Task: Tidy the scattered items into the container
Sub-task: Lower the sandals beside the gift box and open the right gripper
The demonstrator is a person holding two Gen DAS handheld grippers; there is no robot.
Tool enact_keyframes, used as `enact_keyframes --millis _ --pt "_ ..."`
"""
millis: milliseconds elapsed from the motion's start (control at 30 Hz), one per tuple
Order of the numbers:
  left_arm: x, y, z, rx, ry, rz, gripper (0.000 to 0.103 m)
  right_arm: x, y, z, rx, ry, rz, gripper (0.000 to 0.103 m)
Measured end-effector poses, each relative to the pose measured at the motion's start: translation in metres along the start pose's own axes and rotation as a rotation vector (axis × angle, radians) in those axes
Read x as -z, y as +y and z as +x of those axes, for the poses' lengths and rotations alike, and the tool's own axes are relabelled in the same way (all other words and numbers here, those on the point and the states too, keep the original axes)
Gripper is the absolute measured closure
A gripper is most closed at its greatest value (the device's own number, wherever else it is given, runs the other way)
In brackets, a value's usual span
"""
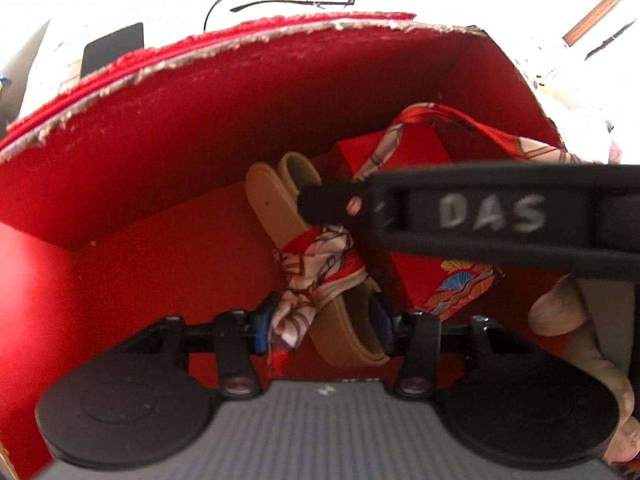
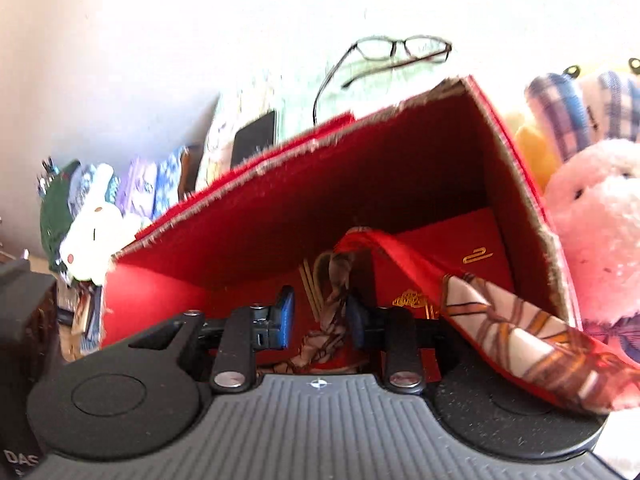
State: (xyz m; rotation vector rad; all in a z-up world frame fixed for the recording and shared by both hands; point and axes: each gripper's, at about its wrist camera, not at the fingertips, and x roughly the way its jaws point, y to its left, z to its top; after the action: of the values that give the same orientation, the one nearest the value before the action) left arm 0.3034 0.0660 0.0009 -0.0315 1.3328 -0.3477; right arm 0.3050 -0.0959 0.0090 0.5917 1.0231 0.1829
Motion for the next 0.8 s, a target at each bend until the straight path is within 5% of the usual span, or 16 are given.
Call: enact_keyframes --millis 133,367,800 --pt "-0.001 0.0 0.001 -0.022 0.014 -0.008 0.044 0.0 -0.003 -0.002 -0.038 -0.016 -0.003 0.071" --pt "-0.002 0.006 0.002 -0.044 0.039 -0.066 0.032 -0.016 -0.009 0.021 -0.114 0.134 0.037 0.07" --pt "0.001 0.019 -0.009 -0.04 0.003 -0.158 0.034 -0.008 -0.016 0.004 -0.194 0.028 0.062 0.067"
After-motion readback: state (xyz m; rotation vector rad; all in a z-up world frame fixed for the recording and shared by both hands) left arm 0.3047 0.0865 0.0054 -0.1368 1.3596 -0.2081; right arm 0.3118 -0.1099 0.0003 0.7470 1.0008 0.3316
